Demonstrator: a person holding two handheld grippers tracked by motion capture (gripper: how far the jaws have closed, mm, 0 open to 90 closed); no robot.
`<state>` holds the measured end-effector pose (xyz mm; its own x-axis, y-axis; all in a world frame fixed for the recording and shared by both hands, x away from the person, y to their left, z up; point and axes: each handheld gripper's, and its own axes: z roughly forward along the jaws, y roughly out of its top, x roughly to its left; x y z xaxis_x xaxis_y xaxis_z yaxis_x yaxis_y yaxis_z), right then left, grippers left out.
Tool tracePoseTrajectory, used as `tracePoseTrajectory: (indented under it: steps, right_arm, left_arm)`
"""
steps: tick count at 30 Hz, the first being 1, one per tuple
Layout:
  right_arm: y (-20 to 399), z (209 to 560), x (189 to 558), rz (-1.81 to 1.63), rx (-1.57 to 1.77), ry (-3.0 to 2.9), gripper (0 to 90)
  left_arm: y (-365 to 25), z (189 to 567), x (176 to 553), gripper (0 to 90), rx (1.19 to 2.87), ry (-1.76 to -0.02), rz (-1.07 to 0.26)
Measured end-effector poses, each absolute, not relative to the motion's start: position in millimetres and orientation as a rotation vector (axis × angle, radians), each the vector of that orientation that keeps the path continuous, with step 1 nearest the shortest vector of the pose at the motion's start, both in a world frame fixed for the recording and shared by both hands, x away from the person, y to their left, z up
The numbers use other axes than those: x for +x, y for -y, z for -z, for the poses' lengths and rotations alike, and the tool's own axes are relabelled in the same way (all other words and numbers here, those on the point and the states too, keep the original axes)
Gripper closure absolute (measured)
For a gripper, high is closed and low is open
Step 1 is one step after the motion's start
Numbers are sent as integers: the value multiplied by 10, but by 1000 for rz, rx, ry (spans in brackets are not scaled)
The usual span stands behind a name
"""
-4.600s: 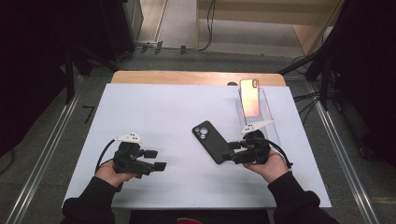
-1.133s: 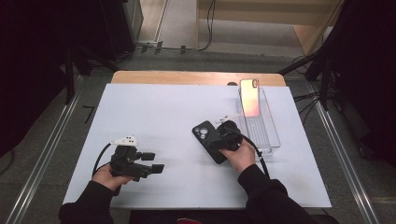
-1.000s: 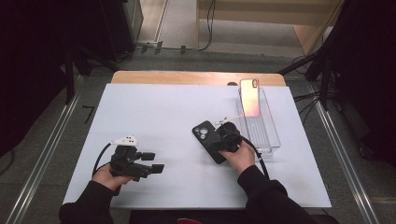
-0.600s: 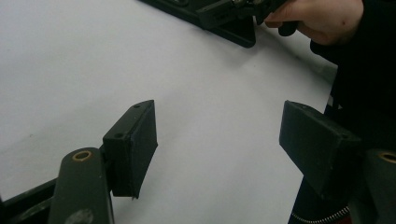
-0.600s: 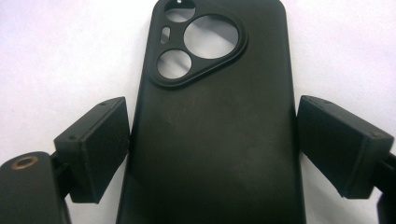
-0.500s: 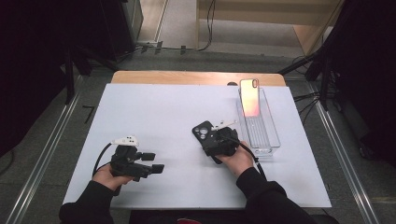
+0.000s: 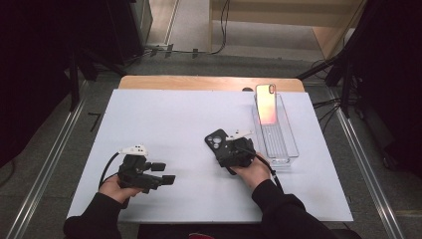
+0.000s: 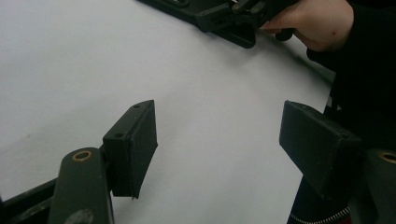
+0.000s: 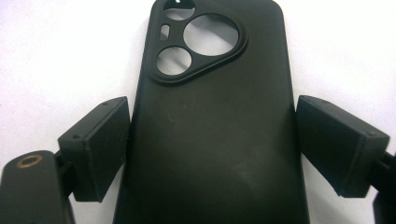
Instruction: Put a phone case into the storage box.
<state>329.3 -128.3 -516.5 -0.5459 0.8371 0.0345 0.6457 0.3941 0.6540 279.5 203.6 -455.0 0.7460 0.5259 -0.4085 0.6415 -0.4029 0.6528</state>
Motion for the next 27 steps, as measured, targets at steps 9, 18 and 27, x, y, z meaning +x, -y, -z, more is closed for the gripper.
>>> tracePoseTrajectory:
  steps: [9, 18, 27]
  right_arm:
    - [1340, 5138, 3322, -944, 1333, -2369, 147]
    - [1341, 5018, 3293, -1042, 1343, -2371, 150]
    - [1374, 4779, 3178, -1181, 1348, -2342, 150]
  left_arm:
    - [-2036, 4539, 2798, 279, 2088, -883, 161]
    - [-1991, 4463, 2826, 276, 2057, -909, 139]
    - [-1879, 4328, 2927, 252, 2015, -956, 201]
